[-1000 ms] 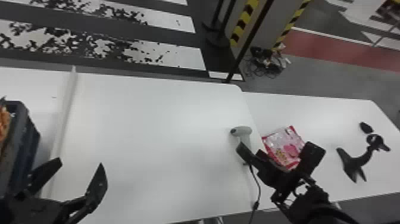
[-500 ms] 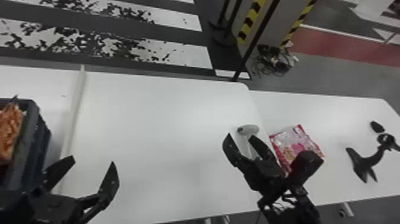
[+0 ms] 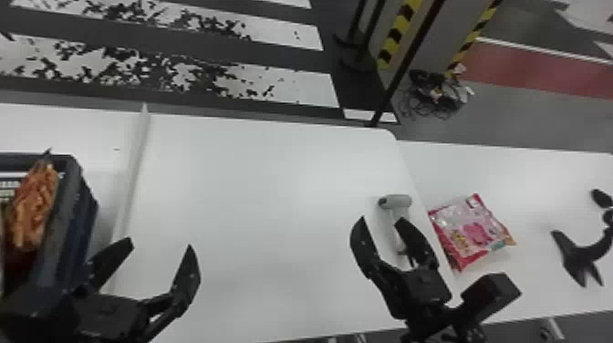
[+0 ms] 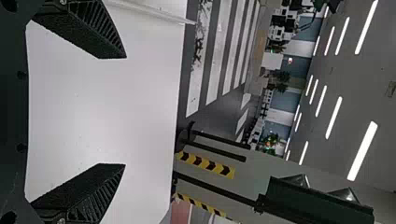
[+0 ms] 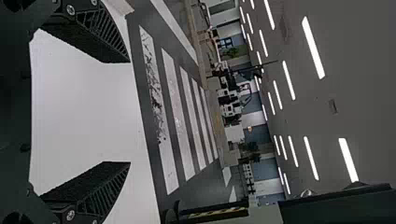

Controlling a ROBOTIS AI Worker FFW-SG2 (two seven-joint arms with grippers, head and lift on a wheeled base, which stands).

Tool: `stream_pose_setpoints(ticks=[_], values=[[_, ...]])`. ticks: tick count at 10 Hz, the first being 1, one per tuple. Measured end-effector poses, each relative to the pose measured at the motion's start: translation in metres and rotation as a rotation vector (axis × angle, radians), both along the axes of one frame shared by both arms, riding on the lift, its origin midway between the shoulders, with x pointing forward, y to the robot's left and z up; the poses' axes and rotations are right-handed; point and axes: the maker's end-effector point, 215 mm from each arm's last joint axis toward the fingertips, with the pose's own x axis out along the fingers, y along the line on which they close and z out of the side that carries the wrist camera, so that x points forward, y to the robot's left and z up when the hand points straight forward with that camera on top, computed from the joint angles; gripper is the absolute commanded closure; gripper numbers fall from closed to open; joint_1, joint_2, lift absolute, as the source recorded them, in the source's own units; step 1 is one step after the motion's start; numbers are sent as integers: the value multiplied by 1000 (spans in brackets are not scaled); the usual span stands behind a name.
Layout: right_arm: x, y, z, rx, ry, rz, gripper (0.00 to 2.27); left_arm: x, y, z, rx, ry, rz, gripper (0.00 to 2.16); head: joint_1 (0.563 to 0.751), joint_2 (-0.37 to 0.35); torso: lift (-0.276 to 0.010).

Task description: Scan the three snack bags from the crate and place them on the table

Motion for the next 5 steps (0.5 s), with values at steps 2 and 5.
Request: stream_pose_setpoints(ticks=[2, 5], values=[[0, -4, 0, 1, -5, -8, 113, -1, 7, 17, 24, -8, 6, 33, 695, -269, -62], [7, -7, -4, 4, -7, -11, 113, 6, 71, 49, 82, -55, 114, 39, 695, -186, -62]])
